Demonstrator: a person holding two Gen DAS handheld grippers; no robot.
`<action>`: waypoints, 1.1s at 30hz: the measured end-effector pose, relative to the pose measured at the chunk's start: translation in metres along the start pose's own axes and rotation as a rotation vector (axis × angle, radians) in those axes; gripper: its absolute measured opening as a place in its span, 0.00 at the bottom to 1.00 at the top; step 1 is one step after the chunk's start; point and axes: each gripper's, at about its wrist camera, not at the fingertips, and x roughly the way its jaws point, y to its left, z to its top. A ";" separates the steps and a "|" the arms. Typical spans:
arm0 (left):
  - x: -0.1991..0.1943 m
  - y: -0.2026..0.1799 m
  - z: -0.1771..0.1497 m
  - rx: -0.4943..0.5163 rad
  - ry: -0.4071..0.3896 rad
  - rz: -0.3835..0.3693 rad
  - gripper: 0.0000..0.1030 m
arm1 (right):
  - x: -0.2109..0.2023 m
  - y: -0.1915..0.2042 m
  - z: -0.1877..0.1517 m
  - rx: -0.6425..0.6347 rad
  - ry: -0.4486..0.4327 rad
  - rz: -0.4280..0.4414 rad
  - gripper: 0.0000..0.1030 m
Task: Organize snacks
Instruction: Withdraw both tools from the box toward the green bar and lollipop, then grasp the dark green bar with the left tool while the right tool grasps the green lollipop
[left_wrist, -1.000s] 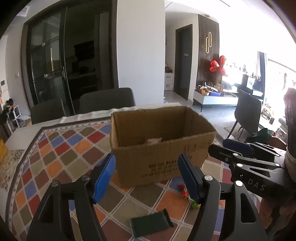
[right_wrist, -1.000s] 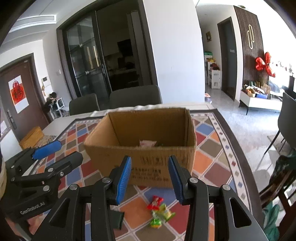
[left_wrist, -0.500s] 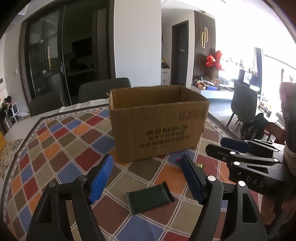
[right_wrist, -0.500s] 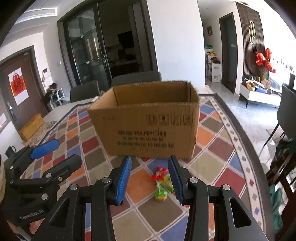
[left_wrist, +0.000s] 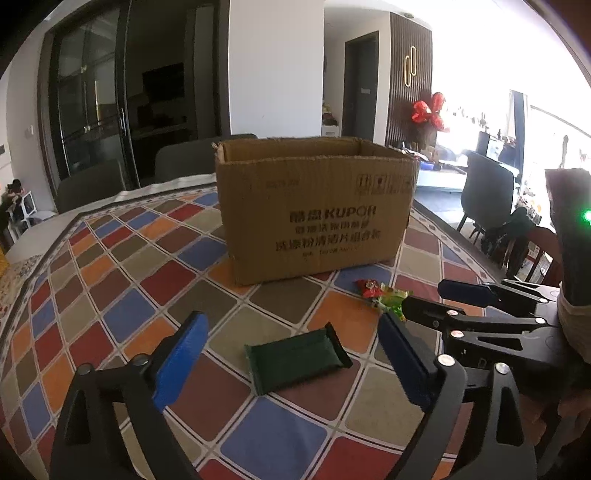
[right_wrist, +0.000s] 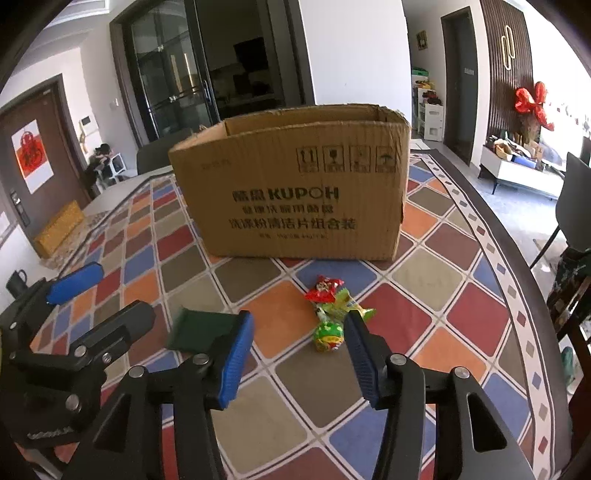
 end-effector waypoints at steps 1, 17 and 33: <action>0.002 0.000 -0.002 0.000 0.003 -0.002 0.95 | 0.002 0.000 -0.001 0.002 0.007 0.000 0.50; 0.050 0.002 -0.027 -0.045 0.152 -0.016 1.00 | 0.043 -0.016 -0.012 0.040 0.102 0.015 0.50; 0.080 -0.007 -0.031 -0.033 0.231 -0.005 1.00 | 0.065 -0.025 -0.014 0.066 0.148 0.039 0.42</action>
